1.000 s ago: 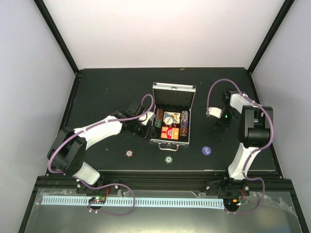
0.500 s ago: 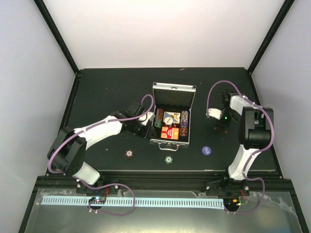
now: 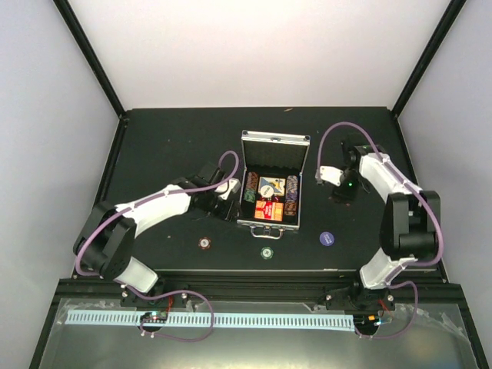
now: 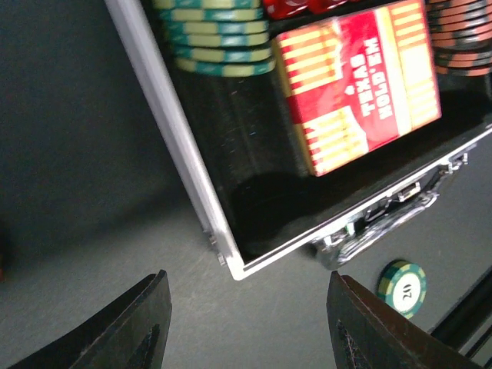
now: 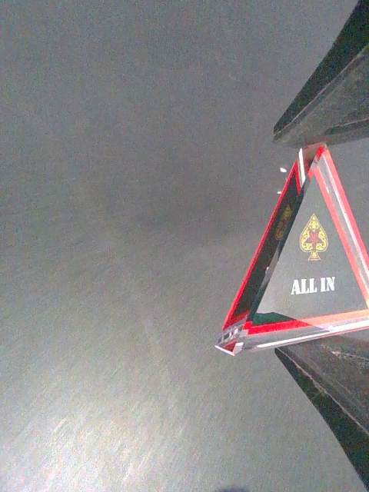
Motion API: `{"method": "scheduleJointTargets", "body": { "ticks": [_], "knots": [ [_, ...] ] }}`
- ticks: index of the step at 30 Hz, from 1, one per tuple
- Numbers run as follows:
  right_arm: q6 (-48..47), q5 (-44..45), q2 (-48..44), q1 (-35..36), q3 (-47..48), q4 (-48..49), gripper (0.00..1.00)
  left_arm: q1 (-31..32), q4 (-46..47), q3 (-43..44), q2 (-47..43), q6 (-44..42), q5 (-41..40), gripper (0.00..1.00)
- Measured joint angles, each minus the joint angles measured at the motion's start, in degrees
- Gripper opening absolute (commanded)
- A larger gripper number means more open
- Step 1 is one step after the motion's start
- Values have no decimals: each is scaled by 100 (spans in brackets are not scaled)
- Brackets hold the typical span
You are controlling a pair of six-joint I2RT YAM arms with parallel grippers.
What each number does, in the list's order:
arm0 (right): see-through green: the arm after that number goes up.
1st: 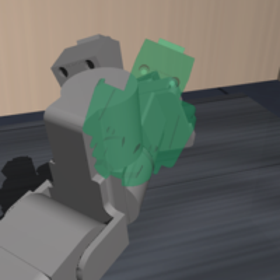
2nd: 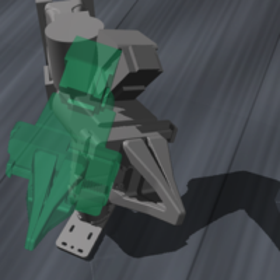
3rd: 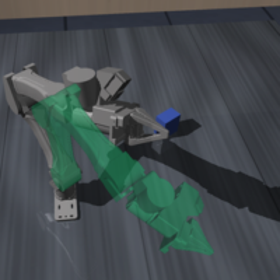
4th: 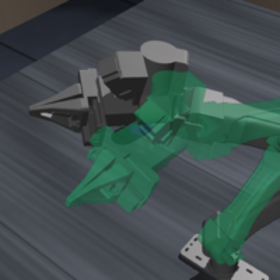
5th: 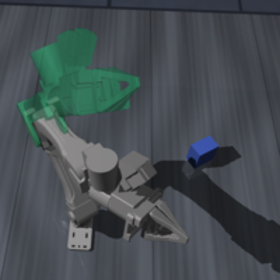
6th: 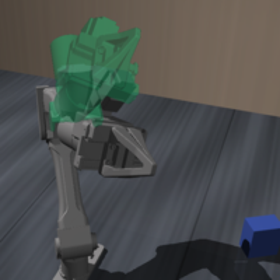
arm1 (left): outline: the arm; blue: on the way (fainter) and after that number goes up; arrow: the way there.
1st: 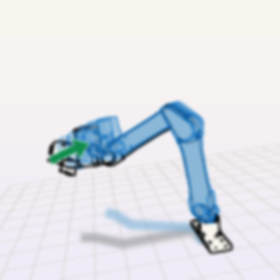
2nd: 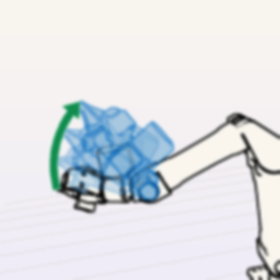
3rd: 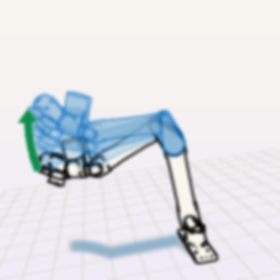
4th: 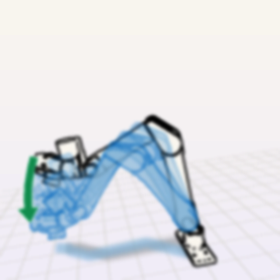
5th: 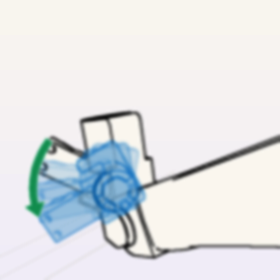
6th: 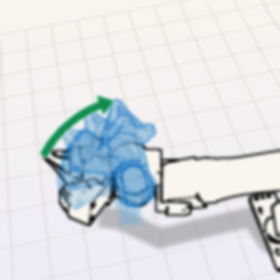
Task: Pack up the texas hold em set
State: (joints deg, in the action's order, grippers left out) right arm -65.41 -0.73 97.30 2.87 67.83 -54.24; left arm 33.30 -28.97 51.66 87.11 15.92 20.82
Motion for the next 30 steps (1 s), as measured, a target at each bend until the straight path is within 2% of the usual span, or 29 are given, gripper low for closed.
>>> {"method": "scheduleJointTargets", "body": {
  "ticks": [6, 11, 14, 20, 30],
  "knots": [
    [293, -413, -647, 1110, 109, -374, 52, -376, 33, -365, -339, 190, -59, 58],
    [656, -765, -649, 2013, 184, -584, 52, -643, 59, -610, -651, 321, -142, 58],
    [885, -920, -605, 2310, 297, -623, 52, -741, 118, -782, -839, 369, -173, 58],
    [1333, -1043, -70, 2933, 706, -487, 52, -822, 153, -951, -957, 424, -212, 58],
    [1650, -1032, 960, 3425, 1300, -96, 53, -857, 155, -1005, -1209, 433, -282, 58]
  ]
}}
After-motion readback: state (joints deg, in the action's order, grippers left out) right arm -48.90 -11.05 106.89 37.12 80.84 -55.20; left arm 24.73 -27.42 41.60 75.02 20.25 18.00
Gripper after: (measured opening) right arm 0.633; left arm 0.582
